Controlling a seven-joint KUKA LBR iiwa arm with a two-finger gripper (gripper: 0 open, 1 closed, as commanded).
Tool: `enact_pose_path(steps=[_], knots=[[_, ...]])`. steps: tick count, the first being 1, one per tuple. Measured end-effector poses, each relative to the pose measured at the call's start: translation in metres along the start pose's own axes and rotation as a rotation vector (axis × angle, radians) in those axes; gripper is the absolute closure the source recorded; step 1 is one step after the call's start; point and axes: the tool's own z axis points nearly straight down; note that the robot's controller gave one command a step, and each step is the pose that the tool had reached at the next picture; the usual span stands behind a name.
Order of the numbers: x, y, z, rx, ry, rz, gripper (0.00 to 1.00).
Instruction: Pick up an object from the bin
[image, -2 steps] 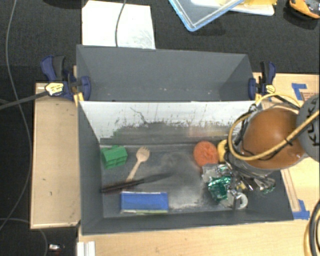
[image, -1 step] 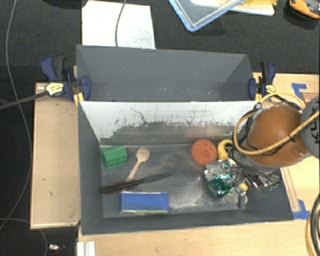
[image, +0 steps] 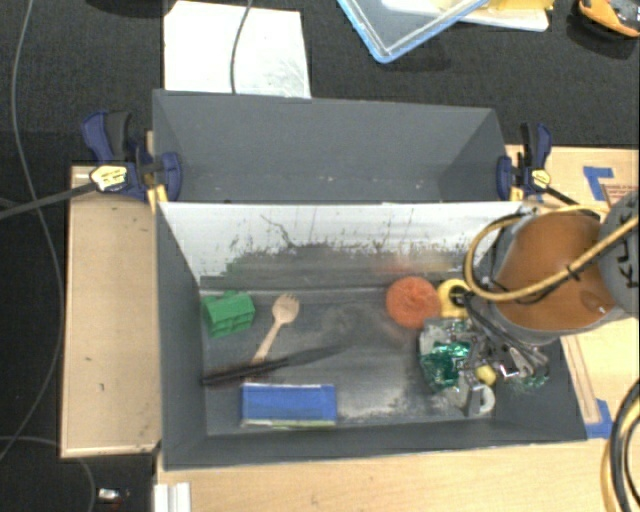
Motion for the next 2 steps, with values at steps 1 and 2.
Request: enact_pose_path(steps=[1,2], knots=[[0.0001,-0.0054,0.0151,-0.002,0.000,-0.161,0.00],[-0.0021,-0.0091,0.0233,-0.006,-0.001,-0.116,0.00]])
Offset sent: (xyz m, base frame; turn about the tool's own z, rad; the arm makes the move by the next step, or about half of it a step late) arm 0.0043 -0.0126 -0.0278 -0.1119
